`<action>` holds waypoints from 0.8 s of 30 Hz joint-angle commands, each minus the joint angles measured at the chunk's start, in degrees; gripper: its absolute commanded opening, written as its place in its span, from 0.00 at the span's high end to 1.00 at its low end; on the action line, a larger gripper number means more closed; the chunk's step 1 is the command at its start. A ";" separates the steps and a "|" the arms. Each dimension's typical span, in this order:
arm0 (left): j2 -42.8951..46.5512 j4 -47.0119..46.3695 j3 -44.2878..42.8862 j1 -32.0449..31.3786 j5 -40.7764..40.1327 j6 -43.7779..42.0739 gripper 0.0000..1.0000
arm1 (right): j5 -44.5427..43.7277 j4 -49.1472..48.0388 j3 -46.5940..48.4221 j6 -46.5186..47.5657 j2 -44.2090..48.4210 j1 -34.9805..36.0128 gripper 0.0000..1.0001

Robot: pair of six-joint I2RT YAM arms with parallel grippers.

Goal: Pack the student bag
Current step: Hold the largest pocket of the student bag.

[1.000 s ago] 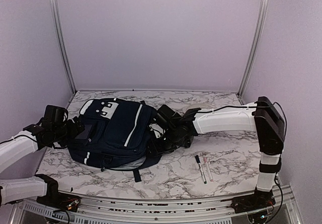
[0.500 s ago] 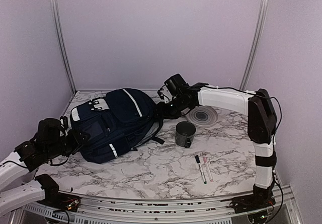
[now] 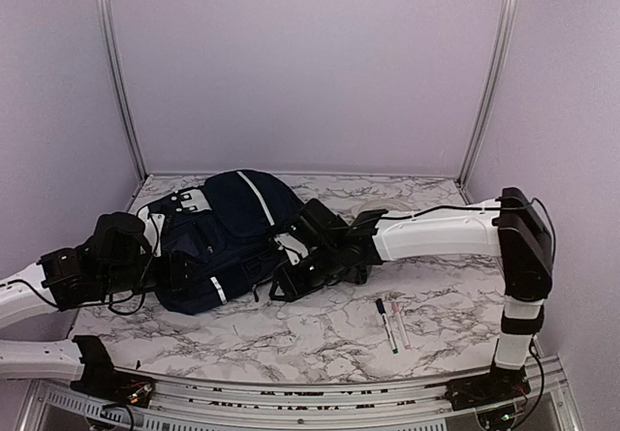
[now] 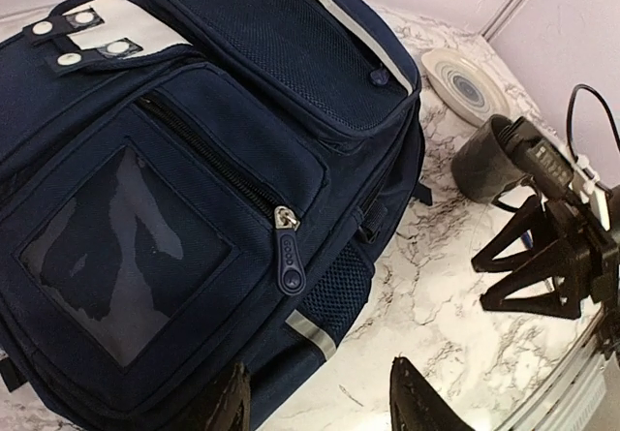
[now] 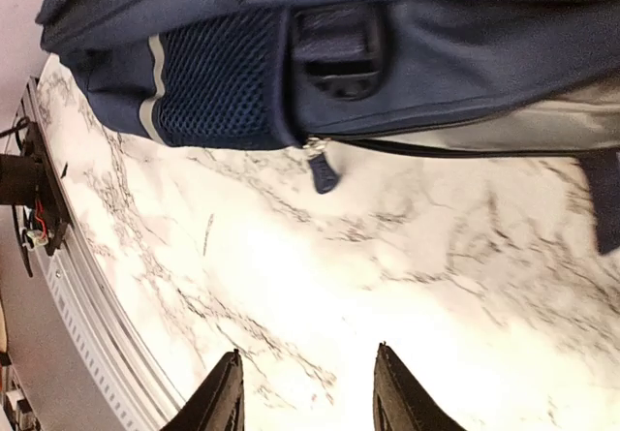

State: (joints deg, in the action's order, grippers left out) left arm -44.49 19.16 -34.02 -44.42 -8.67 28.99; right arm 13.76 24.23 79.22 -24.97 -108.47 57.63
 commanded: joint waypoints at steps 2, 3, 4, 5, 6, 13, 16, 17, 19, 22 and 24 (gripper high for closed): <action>-9.09 -8.31 0.84 -3.23 1.18 -14.21 0.46 | 4.73 -2.79 8.06 1.50 -9.27 0.87 0.58; -11.10 -11.05 1.70 -5.11 1.10 -14.87 0.45 | 5.38 -3.08 8.66 1.17 -10.57 1.09 0.58; -13.29 -12.98 2.59 -6.43 -0.09 -15.60 0.44 | 5.82 -3.24 9.03 0.88 -11.11 1.28 0.58; -15.27 -14.40 3.33 -7.47 -1.73 -16.31 0.42 | 5.91 -3.51 8.90 0.55 -11.45 1.33 0.58; -16.86 -15.35 3.76 -7.94 -3.06 -16.60 0.42 | 5.94 -3.94 8.36 0.13 -11.40 1.35 0.59; -23.51 -21.52 4.18 -8.75 -7.32 -18.48 0.32 | 4.14 -3.78 5.39 -0.21 -9.74 1.02 0.59; -28.89 -20.48 1.32 -9.70 -10.32 -18.27 0.29 | 3.97 -3.73 4.64 -0.07 -8.91 0.75 0.59; -31.90 -20.11 0.19 -10.37 -12.09 -18.20 0.29 | 3.92 -3.57 4.64 0.11 -8.75 0.61 0.59; -36.64 -18.83 -2.52 -12.31 -15.91 -17.77 0.29 | 3.58 -2.89 4.70 0.46 -8.34 0.48 0.59; -43.78 -16.90 -6.68 -17.35 -23.19 -17.08 0.29 | 2.89 -2.23 4.30 1.17 -6.98 0.29 0.59; -47.16 -14.40 -8.20 -18.85 -26.92 -15.44 0.29 | 2.55 -2.36 3.55 1.53 -6.02 0.21 0.59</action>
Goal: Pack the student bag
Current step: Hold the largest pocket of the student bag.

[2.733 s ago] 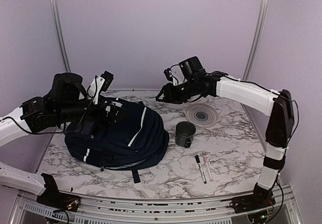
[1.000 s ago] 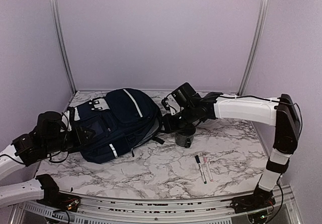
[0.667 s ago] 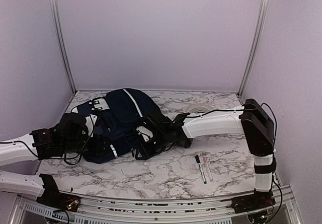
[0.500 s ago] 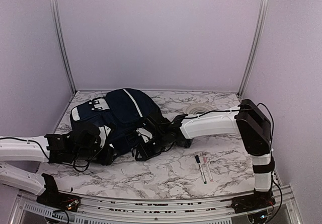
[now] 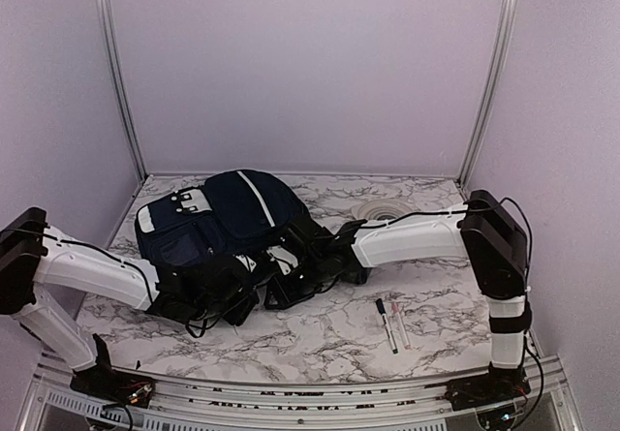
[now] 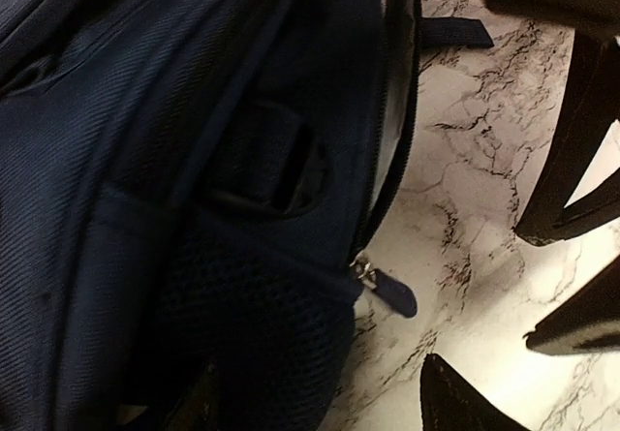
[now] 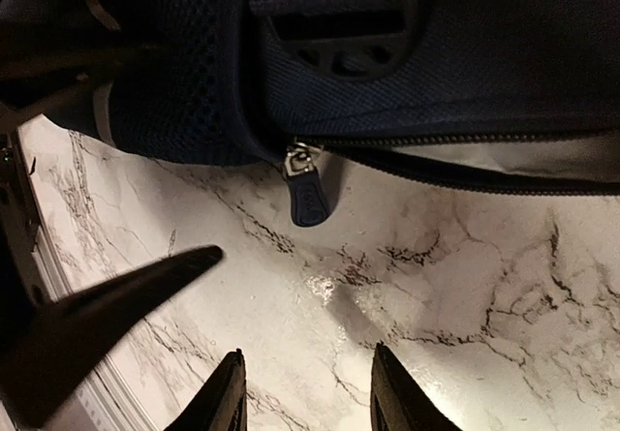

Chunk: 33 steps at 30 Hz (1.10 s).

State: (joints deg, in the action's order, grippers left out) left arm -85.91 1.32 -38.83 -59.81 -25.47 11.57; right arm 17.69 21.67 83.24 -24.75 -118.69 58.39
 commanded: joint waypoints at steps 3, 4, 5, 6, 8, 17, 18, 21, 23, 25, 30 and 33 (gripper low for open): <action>-9.83 4.82 -4.18 -3.47 -15.03 6.75 0.36 | -1.38 -0.22 -1.60 1.45 5.22 -0.78 0.59; -11.11 6.38 -4.60 -3.47 -16.39 8.98 0.42 | -1.43 -0.22 -1.79 1.50 5.50 -0.82 0.59; -12.34 8.75 -5.17 -3.47 -18.62 12.05 0.48 | -1.43 -0.10 -2.04 1.58 5.80 -0.90 0.59; -13.05 12.58 -5.80 -3.47 -20.74 16.60 0.51 | -1.43 -0.12 -2.22 1.63 6.09 -0.97 0.58; -12.90 18.11 -6.52 -3.51 -22.03 22.10 0.49 | -1.37 -0.33 -2.62 1.71 6.64 -1.15 0.58; -2.83 18.47 0.43 -1.66 -19.89 27.69 0.29 | -0.14 -1.47 -2.86 1.64 7.85 -2.04 0.58; -2.30 17.84 0.97 -0.83 -19.29 27.37 0.29 | 0.26 -2.10 -3.12 1.49 7.86 -2.00 0.58; -2.64 15.96 0.84 0.55 -18.42 25.87 0.26 | 1.04 -2.90 -3.01 1.22 6.92 -1.98 0.58; -3.76 15.63 0.55 1.06 -18.20 26.23 0.23 | 1.76 -3.30 -2.70 0.69 6.32 -1.97 0.58; -5.02 14.48 0.70 1.38 -18.31 26.08 0.30 | 2.38 -3.98 -2.95 0.30 6.38 -1.88 0.58; -4.94 12.20 0.29 1.50 -17.87 22.85 1.00 | 2.37 -4.17 -3.69 0.31 7.51 -1.88 0.58; -0.24 7.90 2.32 1.26 -15.26 17.21 1.00 | 2.15 -4.40 -4.62 0.11 8.43 -1.91 0.58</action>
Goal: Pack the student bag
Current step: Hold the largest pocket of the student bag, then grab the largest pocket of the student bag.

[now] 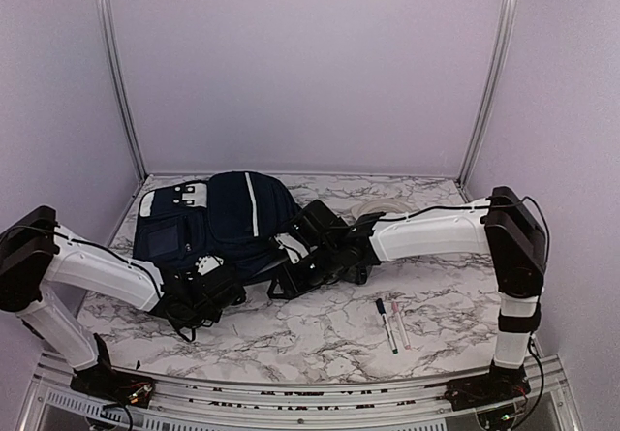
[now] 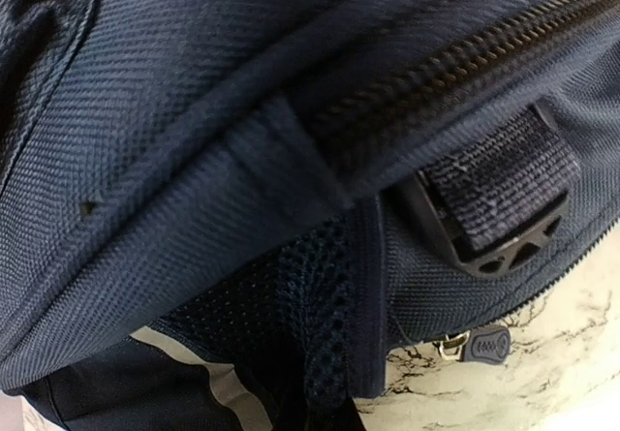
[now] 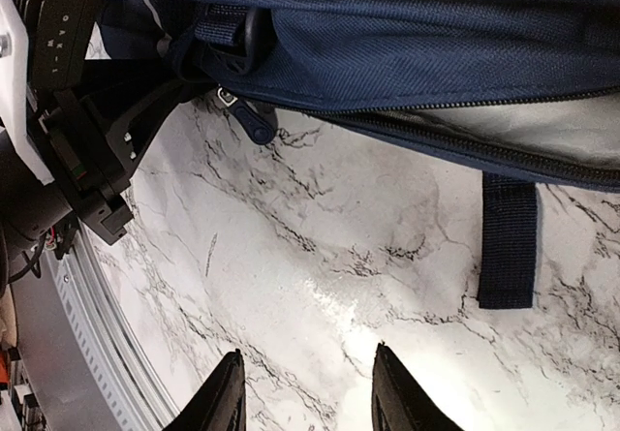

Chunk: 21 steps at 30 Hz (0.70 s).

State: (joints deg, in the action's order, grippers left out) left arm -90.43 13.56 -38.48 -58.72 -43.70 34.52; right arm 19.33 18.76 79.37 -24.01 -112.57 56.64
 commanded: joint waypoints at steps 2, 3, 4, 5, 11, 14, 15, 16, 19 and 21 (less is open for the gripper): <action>9.56 -9.13 4.24 0.12 8.08 -10.50 1.00 | 0.36 -2.20 -1.33 -1.26 2.76 -0.15 0.58; 12.55 -12.24 5.57 0.13 11.47 -12.94 1.00 | 0.30 -2.88 -1.80 -1.67 2.98 -0.13 0.58; 15.86 -15.04 6.73 0.16 14.58 -15.16 1.00 | 0.10 -3.64 -2.29 -2.18 3.24 -0.01 0.58; 18.90 -17.03 7.81 0.17 17.45 -16.59 1.00 | -0.41 -4.72 -2.72 -2.60 3.55 0.29 0.59; 28.04 -15.77 6.99 0.16 25.38 -18.80 1.00 | -1.75 -12.67 -4.16 -4.11 3.84 3.53 0.60; 28.84 -14.68 5.47 0.09 27.93 -19.16 1.00 | -1.92 -16.75 -3.32 -5.04 2.83 4.44 0.60; 29.07 -14.84 5.03 0.09 28.65 -19.19 1.00 | -2.06 -18.28 -3.33 -5.53 2.54 4.71 0.60; 29.23 -15.06 4.70 0.08 29.15 -19.22 1.00 | -2.35 -19.73 -3.54 -6.05 2.27 4.99 0.60; 28.97 -15.37 3.85 0.11 29.72 -19.59 1.00 | -5.43 -21.06 -3.57 -7.77 0.62 5.14 0.57; 28.86 -15.11 3.02 0.12 30.83 -19.68 1.00 | -6.52 -20.96 -2.32 -7.24 -0.69 5.14 0.56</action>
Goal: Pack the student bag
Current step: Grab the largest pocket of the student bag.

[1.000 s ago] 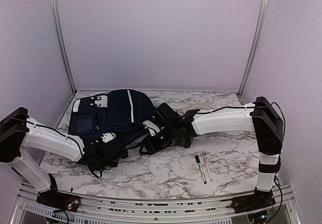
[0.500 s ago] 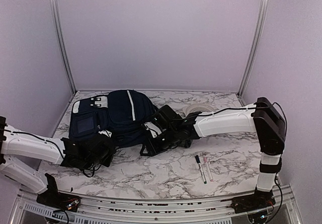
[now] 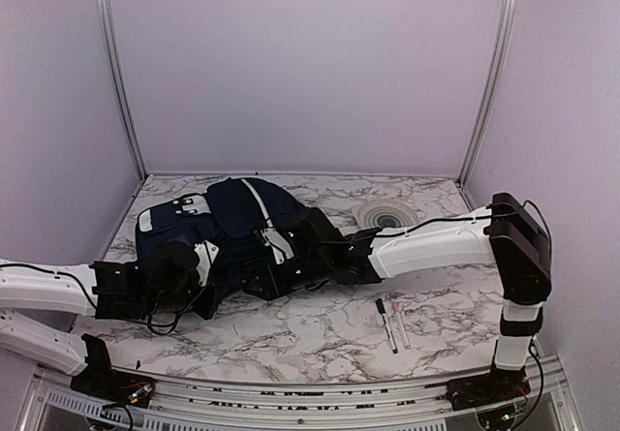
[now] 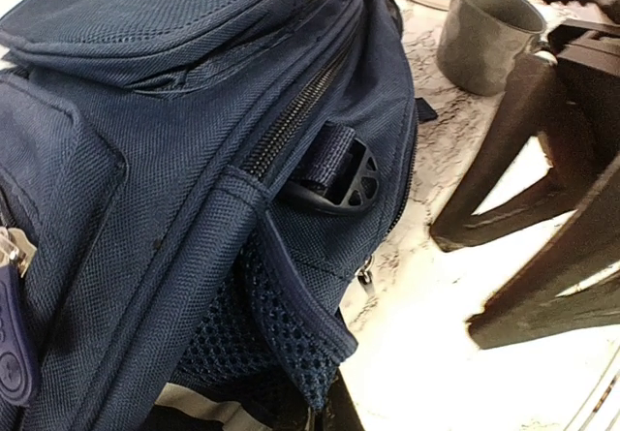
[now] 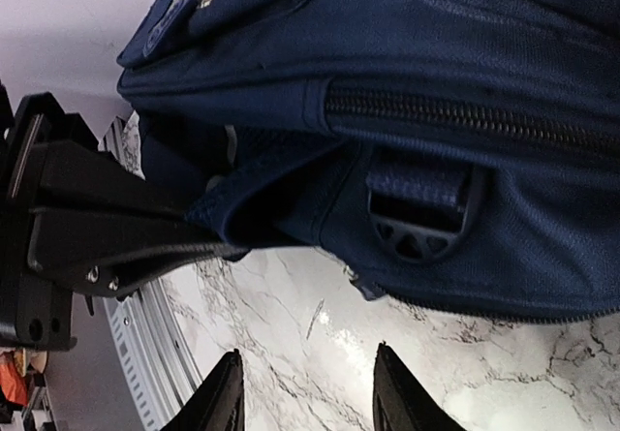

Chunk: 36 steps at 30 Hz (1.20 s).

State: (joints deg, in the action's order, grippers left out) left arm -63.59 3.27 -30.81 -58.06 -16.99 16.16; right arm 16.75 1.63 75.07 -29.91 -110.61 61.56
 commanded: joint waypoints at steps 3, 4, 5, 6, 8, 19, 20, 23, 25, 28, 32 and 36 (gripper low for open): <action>2.23 -4.76 -5.87 -0.58 5.22 -1.22 1.00 | -4.34 -3.83 3.32 -1.20 -4.24 0.25 0.56; 2.43 -4.74 -6.19 -0.58 5.40 -1.09 1.00 | -4.48 -3.87 3.24 -1.36 -4.47 0.23 0.56; 2.62 -4.70 -6.44 -0.56 5.59 -0.91 1.00 | -4.78 -4.02 2.88 -1.59 -4.45 0.27 0.56; 2.96 -4.60 -6.53 -0.64 5.88 -0.80 1.00 | -5.18 -4.22 2.36 -1.68 -4.30 0.23 0.57; 3.64 -4.48 -6.48 -0.65 6.34 -0.48 1.00 | -6.57 -4.35 1.80 -1.24 -4.02 0.23 0.59; 5.94 -3.65 -6.36 -0.82 6.45 -1.05 1.00 | -9.31 -5.30 4.84 5.29 -5.40 -0.11 0.69; 5.86 -3.56 -6.30 -0.82 6.45 -1.02 1.00 | -9.59 -5.59 4.98 5.49 -5.41 -0.18 0.73; 6.28 -3.60 -6.04 -0.82 6.70 -0.59 1.00 | -10.15 -7.21 4.74 5.64 -5.05 -0.38 0.86; 6.49 -3.49 -5.90 -0.83 6.44 -0.74 1.00 | -9.52 -8.12 4.54 6.01 -4.81 -0.39 0.95; 6.56 -3.27 -5.60 -0.83 5.34 -1.08 1.00 | -8.03 -7.86 4.02 6.90 -4.27 -0.35 1.00; 6.72 -2.96 -5.24 -0.88 3.91 -0.86 1.00 | -9.16 -8.43 0.30 8.08 -1.66 0.30 1.00; 6.16 -2.88 -5.66 -0.83 3.28 -1.50 1.00 | -8.17 -11.19 -3.91 7.68 1.00 0.48 1.00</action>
State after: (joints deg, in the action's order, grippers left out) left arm -59.79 5.39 -33.80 -58.13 -13.39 15.79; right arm 8.99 -5.13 73.87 -22.65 -113.54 61.76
